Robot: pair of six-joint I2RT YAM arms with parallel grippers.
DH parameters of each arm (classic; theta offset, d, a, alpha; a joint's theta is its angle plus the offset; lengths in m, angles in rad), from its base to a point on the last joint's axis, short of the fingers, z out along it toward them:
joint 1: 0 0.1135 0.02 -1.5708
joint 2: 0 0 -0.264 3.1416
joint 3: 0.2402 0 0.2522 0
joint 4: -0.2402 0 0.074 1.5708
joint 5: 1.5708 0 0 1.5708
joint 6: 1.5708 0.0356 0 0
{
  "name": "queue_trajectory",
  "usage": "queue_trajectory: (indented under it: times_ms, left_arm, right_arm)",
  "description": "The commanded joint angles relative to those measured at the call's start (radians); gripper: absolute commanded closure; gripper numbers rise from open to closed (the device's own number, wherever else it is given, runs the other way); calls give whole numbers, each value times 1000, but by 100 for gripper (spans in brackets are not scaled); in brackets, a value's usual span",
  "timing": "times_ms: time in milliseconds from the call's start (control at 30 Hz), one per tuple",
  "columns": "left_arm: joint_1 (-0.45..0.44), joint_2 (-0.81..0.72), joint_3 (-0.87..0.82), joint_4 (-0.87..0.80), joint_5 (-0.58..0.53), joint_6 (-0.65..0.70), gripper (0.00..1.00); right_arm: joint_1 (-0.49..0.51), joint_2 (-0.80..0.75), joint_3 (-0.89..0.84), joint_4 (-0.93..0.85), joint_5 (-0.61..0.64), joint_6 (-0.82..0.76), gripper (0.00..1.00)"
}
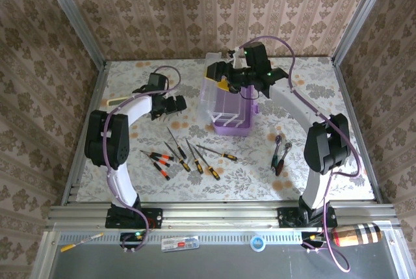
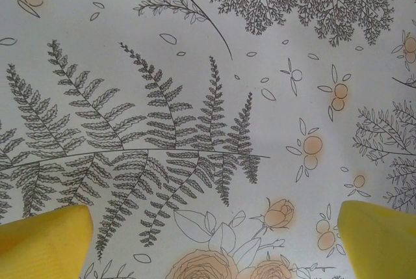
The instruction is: Pack the tool kit
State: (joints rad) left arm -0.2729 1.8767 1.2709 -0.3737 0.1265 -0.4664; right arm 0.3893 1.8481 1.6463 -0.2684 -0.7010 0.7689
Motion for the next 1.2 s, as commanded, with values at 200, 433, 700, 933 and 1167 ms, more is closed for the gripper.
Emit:
queue_trajectory:
  times_ms: [200, 433, 700, 933, 1167]
  left_arm:
    - [13, 18, -36, 31, 9, 10, 3]
    - [37, -1, -101, 110, 41, -23, 3]
    - [38, 11, -104, 128, 68, -31, 3]
    - [41, 22, -104, 136, 84, -37, 3]
    - [42, 36, -103, 152, 113, -40, 3]
  right_arm:
    - [35, 55, 108, -20, 6, -6, 14]
    - [61, 96, 170, -37, 12, -8, 14]
    - [83, 137, 209, -26, 20, 20, 14]
    - [92, 133, 249, -88, 44, -16, 14]
    - [91, 125, 305, -198, 96, -91, 14]
